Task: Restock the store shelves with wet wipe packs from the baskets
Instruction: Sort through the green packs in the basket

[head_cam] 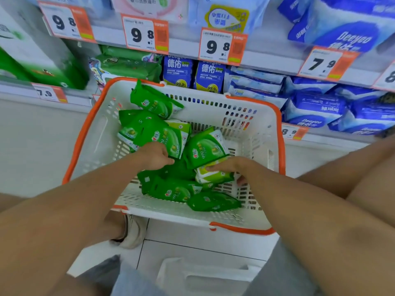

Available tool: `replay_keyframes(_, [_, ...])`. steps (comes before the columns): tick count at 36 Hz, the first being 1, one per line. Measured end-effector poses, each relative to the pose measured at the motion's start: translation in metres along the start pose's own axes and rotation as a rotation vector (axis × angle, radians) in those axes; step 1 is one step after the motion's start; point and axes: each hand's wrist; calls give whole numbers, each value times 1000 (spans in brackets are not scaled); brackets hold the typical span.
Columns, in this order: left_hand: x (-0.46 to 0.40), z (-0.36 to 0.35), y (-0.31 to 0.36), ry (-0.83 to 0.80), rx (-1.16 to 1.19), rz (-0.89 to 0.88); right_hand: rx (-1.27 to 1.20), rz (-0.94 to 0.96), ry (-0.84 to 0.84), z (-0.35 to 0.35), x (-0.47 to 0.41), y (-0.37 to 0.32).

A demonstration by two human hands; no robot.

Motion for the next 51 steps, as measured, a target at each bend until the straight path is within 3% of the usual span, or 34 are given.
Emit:
replay_keyframes(3, [-3, 3, -5, -24, 41, -16, -3, 48, -118, -3, -7, -4])
replay_keyframes(6, [-4, 1, -9, -26, 49, -38, -189, 87, 21, -9, -22, 4])
replay_keyframes(8, [-3, -2, -11, -34, 48, -44, -243, 80, -8, -13, -20, 5])
replay_keyframes(13, [2, -2, -15, -59, 117, -47, -181, 4, -130, -20, -21, 5])
replay_keyframes(20, [17, 15, 3, -55, 234, -57, -171, 33, -48, 2, -76, 43])
replay_keyframes(26, [31, 31, 21, -79, 328, -42, -151, 90, -20, 40, 47, 2])
replay_keyframes(30, [59, 60, 48, -124, 688, -86, -49, 288, 60, 88, 113, -15])
replay_keyframes(35, [111, 123, 81, -151, 1147, -465, 28, 659, -25, 118, 202, -46])
replay_keyframes(38, [156, 165, 96, -134, 1179, -713, 57, 832, -92, 122, 243, -78])
replay_keyframes(41, [193, 198, 101, -2, 1221, -812, 76, 971, -104, 124, 276, -108])
replay_keyframes(51, [237, 238, 74, 357, 1337, -802, 219, 1168, -59, 107, 323, -179])
Point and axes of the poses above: each hand's wrist, its own x-axis away from the middle knuckle, its own z-axis out of the back of the hand, y = z × x, and after that the axes turned 5 degrees about -x, right-handed
